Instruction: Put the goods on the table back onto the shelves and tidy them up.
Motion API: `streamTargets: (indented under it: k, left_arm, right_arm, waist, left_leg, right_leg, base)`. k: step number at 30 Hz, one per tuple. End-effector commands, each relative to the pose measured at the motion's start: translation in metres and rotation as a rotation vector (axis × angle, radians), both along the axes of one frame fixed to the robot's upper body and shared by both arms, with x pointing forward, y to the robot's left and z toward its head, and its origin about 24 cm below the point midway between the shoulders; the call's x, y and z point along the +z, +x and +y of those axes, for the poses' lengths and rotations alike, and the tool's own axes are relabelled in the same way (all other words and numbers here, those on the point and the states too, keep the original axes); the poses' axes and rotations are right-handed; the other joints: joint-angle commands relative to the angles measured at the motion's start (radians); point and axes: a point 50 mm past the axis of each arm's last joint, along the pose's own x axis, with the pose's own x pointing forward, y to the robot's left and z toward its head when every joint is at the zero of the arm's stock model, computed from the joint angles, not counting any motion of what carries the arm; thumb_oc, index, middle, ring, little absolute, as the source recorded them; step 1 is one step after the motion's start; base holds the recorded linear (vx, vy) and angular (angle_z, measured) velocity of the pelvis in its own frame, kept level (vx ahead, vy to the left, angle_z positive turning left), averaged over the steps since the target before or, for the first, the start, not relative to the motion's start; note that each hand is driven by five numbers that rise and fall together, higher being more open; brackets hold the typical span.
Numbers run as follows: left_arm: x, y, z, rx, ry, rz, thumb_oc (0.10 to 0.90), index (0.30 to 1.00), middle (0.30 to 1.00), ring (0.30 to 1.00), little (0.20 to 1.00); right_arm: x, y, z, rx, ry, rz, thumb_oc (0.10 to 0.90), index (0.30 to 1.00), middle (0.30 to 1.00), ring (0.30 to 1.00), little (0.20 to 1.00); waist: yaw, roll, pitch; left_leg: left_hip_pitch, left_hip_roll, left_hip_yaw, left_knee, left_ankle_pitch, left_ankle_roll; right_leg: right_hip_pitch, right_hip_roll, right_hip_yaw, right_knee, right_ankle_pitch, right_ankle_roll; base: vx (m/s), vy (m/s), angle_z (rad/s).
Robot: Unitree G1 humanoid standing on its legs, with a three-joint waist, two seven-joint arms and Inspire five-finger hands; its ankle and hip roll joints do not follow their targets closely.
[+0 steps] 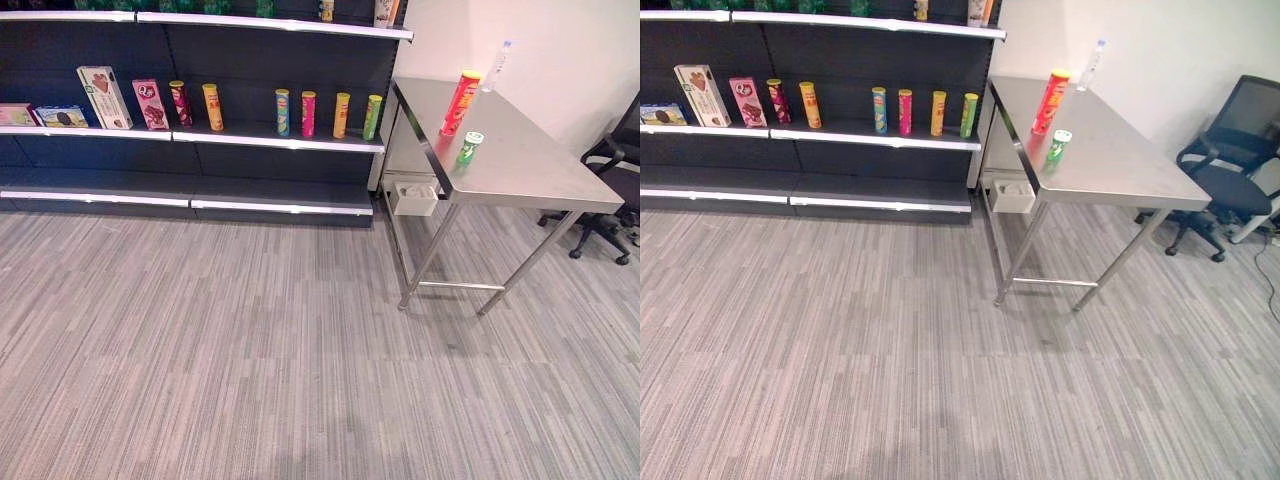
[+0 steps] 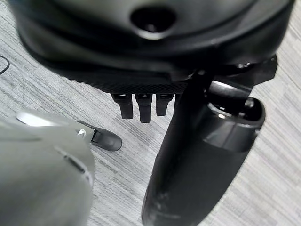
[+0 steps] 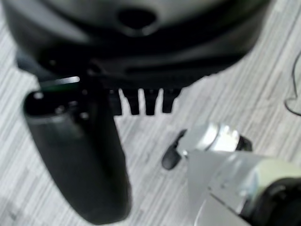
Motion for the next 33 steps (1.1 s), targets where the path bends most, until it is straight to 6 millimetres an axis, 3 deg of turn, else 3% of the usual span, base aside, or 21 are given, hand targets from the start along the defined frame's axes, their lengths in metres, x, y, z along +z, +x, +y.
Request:
streamTargets:
  k: [1,17,33]
  left_arm:
    - [0.000,0.015,-0.008,-0.075,-0.003,-0.029,0.800,0.900,0.900,0.900,0.900]
    - [-0.002,0.010,-0.015,-0.311,-0.026,0.043,0.800,0.900,0.900,0.900,0.900]
    - [-0.002,0.005,-0.014,-0.347,-0.030,0.068,0.800,0.900,0.900,0.900,0.900]
  right_arm:
    - [0.003,-0.001,-0.007,0.050,-0.043,0.061,0.800,0.900,0.900,0.900,0.900]
    - [-0.001,0.015,0.004,0.396,-0.021,0.053,0.800,0.900,0.900,0.900,0.900]
    - [-0.002,0.011,0.008,0.460,-0.017,0.062,0.800,0.900,0.900,0.900,0.900]
  waist:
    - [-0.005,0.012,-0.057]
    - [-0.013,0.016,-0.066]
    - [-0.017,0.018,-0.066]
  left_leg:
    - [0.001,0.029,-0.005,0.001,-0.012,-0.055]
    - [0.029,0.035,0.013,0.001,-0.017,-0.053]
    - [0.046,0.043,0.016,0.001,-0.020,-0.056]
  right_leg:
    - [0.018,-0.018,0.048,0.012,0.017,0.098]
    - [0.029,-0.009,0.070,0.012,0.015,0.092]
    - [0.041,-0.002,0.076,0.012,0.008,0.086]
  base:
    - [0.00,0.000,0.00]
    - [0.01,-0.010,-0.05]
    - [0.01,-0.011,-0.02]
